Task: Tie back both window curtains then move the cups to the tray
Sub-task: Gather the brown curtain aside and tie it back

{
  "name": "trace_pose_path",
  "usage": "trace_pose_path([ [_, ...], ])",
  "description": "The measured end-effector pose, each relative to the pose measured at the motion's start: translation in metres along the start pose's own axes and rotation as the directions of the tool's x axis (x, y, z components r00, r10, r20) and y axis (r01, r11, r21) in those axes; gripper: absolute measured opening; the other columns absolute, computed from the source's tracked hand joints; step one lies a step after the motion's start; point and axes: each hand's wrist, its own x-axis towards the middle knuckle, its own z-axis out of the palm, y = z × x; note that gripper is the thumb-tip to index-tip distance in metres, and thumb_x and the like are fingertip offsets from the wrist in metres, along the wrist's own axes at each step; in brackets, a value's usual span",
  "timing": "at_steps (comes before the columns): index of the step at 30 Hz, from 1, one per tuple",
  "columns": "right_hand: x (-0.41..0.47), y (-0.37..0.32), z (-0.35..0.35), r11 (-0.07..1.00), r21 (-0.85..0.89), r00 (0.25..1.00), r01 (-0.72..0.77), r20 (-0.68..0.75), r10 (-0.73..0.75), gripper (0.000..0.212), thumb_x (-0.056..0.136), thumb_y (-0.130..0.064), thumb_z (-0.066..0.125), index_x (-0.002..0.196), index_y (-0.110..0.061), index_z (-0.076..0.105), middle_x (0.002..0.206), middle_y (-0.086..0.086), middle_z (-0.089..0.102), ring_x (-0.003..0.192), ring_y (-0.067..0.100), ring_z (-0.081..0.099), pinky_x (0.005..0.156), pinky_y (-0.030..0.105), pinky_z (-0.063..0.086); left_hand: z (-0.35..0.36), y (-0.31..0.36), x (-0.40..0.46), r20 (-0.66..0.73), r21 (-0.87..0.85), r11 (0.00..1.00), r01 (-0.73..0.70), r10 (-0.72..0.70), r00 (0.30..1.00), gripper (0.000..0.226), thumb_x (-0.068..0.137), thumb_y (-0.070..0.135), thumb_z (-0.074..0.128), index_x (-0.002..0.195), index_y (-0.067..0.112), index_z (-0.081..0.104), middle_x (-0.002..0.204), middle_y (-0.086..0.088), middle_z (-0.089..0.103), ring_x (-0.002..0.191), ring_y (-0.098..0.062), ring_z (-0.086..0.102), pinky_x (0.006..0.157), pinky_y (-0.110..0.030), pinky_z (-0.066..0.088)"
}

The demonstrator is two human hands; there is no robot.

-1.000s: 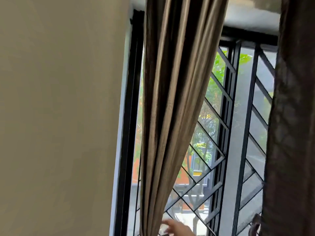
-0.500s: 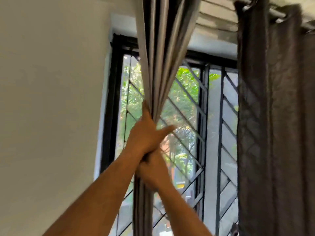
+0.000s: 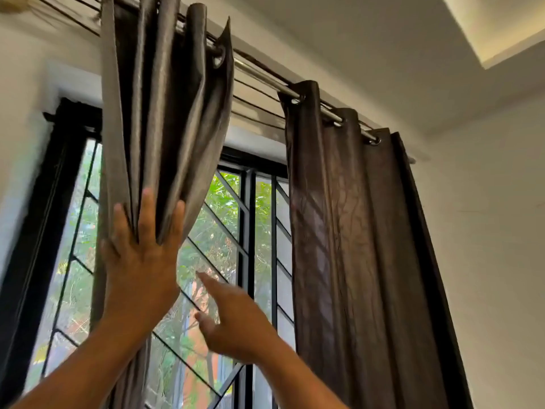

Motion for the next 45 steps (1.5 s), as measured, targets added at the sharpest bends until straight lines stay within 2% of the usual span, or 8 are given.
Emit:
trace_pose_path([
  [4,0.031,0.052,-0.052,0.973,-0.182,0.982,-0.140,-0.149,0.114,0.071,0.099,-0.047,0.055,0.163,-0.038,0.025,0.167,-0.004,0.038,0.158,0.025,0.027,0.118,0.064,0.034,0.008,0.055,0.064,-0.074,0.056,0.996,-0.063,0.067,0.995,0.088,0.070,0.011,0.071,0.156,0.019,0.051,0.182,-0.019,-0.005,0.167,-0.047,0.002,0.118,-0.085,0.014],
  [8,0.047,0.125,-0.096,0.891,-0.195,0.834,-0.410,-0.477,0.279,0.053,0.096,-0.044,0.054,0.148,-0.040,0.046,0.175,0.004,0.012,0.164,0.034,0.004,0.114,0.070,0.032,0.039,0.128,0.108,0.028,-0.064,0.990,-0.126,0.128,0.991,0.097,0.070,0.017,0.076,0.161,0.029,0.045,0.182,-0.015,-0.002,0.169,-0.039,0.004,0.121,-0.084,0.008],
  [11,0.046,0.171,-0.117,0.862,-0.090,0.794,-0.499,-0.447,0.412,0.046,0.098,-0.040,0.059,0.144,-0.040,0.052,0.177,0.012,-0.005,0.162,0.040,0.007,0.111,0.067,0.038,0.060,0.185,0.128,0.161,-0.199,0.961,-0.192,0.225,0.961,0.078,0.080,0.022,0.070,0.155,0.027,0.050,0.183,-0.012,0.001,0.170,-0.035,-0.001,0.126,-0.078,0.014],
  [16,0.045,0.220,-0.126,0.930,-0.208,0.910,-0.302,-0.354,0.216,0.039,0.100,-0.021,0.053,0.139,-0.024,0.057,0.147,0.002,0.052,0.126,0.031,0.061,0.094,0.045,0.054,0.085,0.270,0.157,0.315,-0.431,0.903,-0.006,0.157,0.936,0.051,0.097,0.047,0.063,0.142,0.022,0.058,0.152,-0.012,0.052,0.137,-0.040,0.058,0.107,-0.050,0.053],
  [21,0.040,0.227,-0.142,0.948,-0.302,0.954,-0.096,-0.299,0.001,0.026,0.099,-0.024,0.047,0.118,-0.017,0.061,0.127,-0.002,0.061,0.115,0.032,0.064,0.088,0.049,0.057,0.078,0.310,0.218,0.092,-0.075,0.980,-0.185,0.191,0.977,0.060,0.106,0.053,0.059,0.146,0.010,0.045,0.125,-0.019,0.071,0.115,-0.044,0.071,0.085,-0.048,0.056],
  [26,0.034,0.258,-0.178,0.994,0.008,0.993,0.106,-0.061,-0.105,0.053,0.105,-0.036,0.056,0.156,-0.024,0.051,0.161,-0.009,0.052,0.152,0.005,0.040,0.126,0.030,0.036,0.095,0.318,0.274,0.089,-0.167,0.972,-0.164,0.180,0.980,0.062,0.107,0.017,0.052,0.165,0.017,0.027,0.122,-0.031,0.065,0.106,-0.049,0.067,0.074,-0.048,0.045],
  [35,0.031,0.358,-0.203,0.999,-0.036,0.970,0.001,-0.243,-0.010,0.052,0.101,-0.042,0.063,0.152,-0.033,0.057,0.153,-0.023,0.056,0.147,-0.004,0.044,0.125,0.022,0.034,0.126,0.342,0.327,0.313,-0.239,0.965,0.108,-0.029,0.949,0.074,0.100,0.016,0.057,0.168,0.011,0.029,0.178,-0.024,-0.019,0.163,-0.052,0.015,0.130,-0.057,0.030],
  [45,0.128,0.411,-0.273,0.991,-0.074,0.735,-0.108,-0.677,0.029,0.059,0.080,-0.063,0.045,0.122,-0.037,0.077,0.129,-0.013,0.075,0.128,0.014,0.066,0.107,0.048,0.054,0.129,0.357,0.410,0.072,-0.219,0.975,0.028,-0.013,0.997,0.063,0.101,0.008,0.054,0.163,0.003,0.042,0.177,-0.032,0.009,0.156,-0.051,0.036,0.126,-0.049,0.036],
])
